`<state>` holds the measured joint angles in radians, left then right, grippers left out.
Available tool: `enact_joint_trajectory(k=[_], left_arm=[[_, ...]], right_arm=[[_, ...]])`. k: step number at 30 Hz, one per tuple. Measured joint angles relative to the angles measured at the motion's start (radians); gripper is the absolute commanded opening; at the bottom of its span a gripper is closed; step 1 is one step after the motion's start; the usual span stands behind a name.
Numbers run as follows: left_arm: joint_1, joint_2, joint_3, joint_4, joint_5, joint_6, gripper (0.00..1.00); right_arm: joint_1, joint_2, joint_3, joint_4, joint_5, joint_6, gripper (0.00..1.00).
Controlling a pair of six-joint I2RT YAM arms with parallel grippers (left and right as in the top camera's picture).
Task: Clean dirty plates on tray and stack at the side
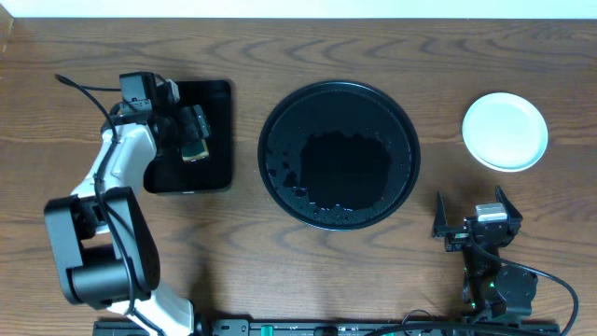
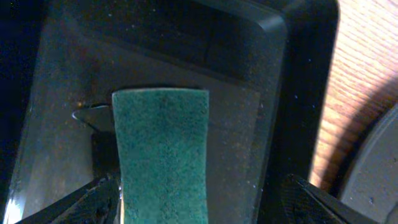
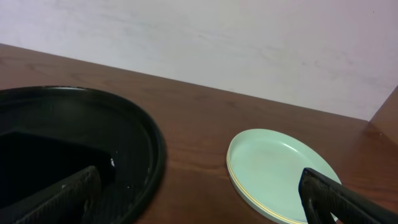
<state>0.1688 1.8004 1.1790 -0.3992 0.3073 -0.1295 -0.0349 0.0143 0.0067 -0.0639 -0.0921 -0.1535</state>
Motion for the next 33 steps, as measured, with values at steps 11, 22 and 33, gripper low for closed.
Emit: enact_joint_trajectory(k=[11, 22, 33], left_arm=[[-0.001, -0.535, -0.002, -0.015, 0.0, 0.0, 0.84], [-0.002, -1.028, -0.002, -0.017, -0.053, 0.026, 0.84], [-0.002, -1.405, -0.27, -0.031, -0.097, 0.033, 0.84]], right_arm=[[0.0, -0.002, 0.0, 0.0, 0.003, 0.0, 0.99], [0.0, -0.002, 0.0, 0.0, 0.004, 0.0, 0.99], [0.0, -0.002, 0.0, 0.0, 0.004, 0.0, 0.99]])
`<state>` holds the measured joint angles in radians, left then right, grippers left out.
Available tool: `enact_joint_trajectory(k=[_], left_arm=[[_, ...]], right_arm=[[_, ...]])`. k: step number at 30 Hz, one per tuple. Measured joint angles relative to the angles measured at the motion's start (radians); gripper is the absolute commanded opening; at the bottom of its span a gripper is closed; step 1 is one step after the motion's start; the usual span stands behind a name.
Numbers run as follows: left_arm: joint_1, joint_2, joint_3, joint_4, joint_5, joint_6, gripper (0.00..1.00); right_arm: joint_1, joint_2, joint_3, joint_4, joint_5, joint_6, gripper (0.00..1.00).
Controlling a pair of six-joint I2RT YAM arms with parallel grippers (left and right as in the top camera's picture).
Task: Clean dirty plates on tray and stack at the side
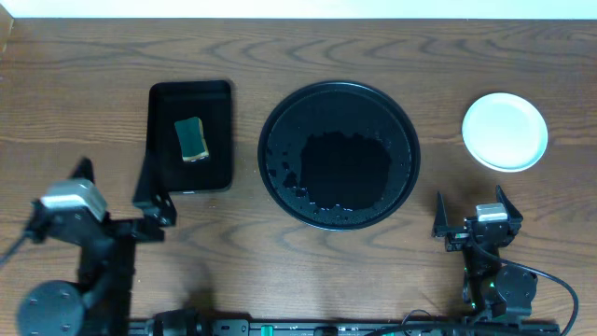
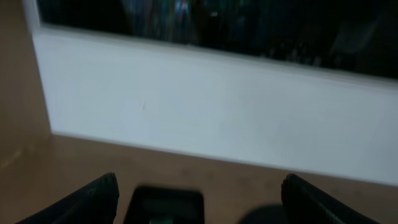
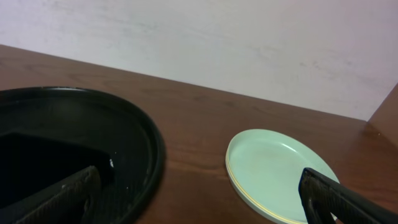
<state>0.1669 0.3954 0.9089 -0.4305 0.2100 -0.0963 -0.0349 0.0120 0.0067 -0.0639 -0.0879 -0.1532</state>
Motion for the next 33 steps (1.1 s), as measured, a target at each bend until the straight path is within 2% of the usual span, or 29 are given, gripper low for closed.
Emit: enact_joint_trajectory(k=[8, 12, 16, 20, 33], left_arm=[[-0.025, -0.235, -0.328, 0.005, -0.007, -0.031, 0.84], [-0.074, -0.288, -0.464, 0.189, -0.019, -0.037, 0.84], [-0.117, -0.326, -0.582, 0.488, -0.031, -0.039, 0.84], [-0.154, -0.354, -0.668, 0.666, -0.048, -0.039, 0.84], [-0.183, -0.383, -0.859, 0.672, -0.135, -0.039, 0.84]], right_arm=[[0.0, 0.0, 0.0, 0.0, 0.001, 0.0, 0.99], [0.0, 0.0, 0.0, 0.0, 0.002, 0.0, 0.99], [0.0, 0.0, 0.0, 0.0, 0.003, 0.0, 0.99], [0.0, 0.0, 0.0, -0.001, 0.003, 0.0, 0.99], [0.0, 0.0, 0.0, 0.0, 0.003, 0.0, 0.99]])
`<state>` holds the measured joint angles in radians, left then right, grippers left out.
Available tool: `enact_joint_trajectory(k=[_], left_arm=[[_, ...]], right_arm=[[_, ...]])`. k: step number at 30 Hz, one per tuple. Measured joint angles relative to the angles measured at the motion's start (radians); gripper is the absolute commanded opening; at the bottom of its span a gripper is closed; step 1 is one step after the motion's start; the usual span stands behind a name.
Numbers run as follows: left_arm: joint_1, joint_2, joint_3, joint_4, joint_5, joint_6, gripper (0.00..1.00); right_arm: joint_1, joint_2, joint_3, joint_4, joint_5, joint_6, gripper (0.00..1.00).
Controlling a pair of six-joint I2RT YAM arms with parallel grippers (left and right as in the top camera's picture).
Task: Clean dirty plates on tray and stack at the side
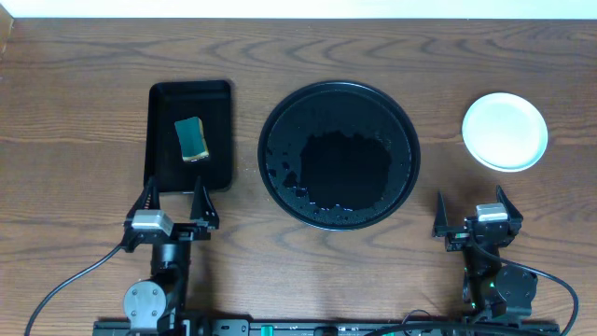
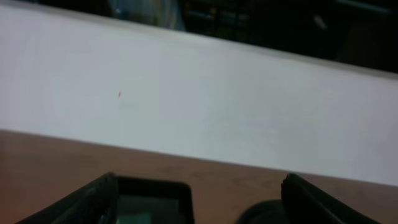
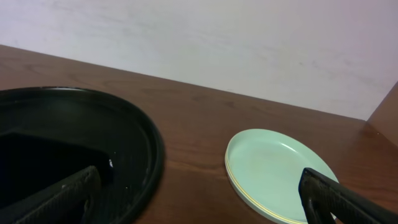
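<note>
The round black tray sits mid-table, wet and speckled, and holds no plate. Pale plates lie stacked at the far right, also visible in the right wrist view as a pale green stack. A green sponge lies in the rectangular black tray. My left gripper is open at that tray's near end, with nothing between its fingers. My right gripper stands open and empty near the front right, short of the plates.
The rectangular tray's near rim and a dark edge of the round tray show low in the left wrist view. A white wall runs behind the table. The round tray's rim lies left of the plates.
My left arm has shifted from the front left corner to a spot straight in front of the rectangular tray, its open gripper now pointing at the far wall. The right arm has not moved.
At first my left gripper hung open low over the sponge in the rectangular tray. Then the arm was back at the front left corner, with the sponge left lying in the tray. Now it stands at the front. Right arm and plates stayed put.
</note>
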<state>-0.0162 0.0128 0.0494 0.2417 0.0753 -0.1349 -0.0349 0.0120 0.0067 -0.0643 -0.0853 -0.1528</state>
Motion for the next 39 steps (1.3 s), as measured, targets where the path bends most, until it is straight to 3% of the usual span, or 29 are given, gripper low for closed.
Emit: enact_joint_trajectory(k=[11, 23, 39], left_arm=[[0.0, -0.003, -0.038, -0.261, -0.025, 0.002, 0.84], [0.003, -0.003, -0.037, -0.262, -0.01, 0.107, 0.84], [0.035, -0.003, -0.036, -0.261, -0.007, 0.114, 0.84]], right_arm=[[0.0, 0.0, 0.0, 0.0, 0.0, 0.0, 0.99], [0.0, 0.0, 0.0, 0.0, 0.0, 0.0, 0.99], [0.0, 0.0, 0.0, 0.0, 0.0, 0.0, 0.99]])
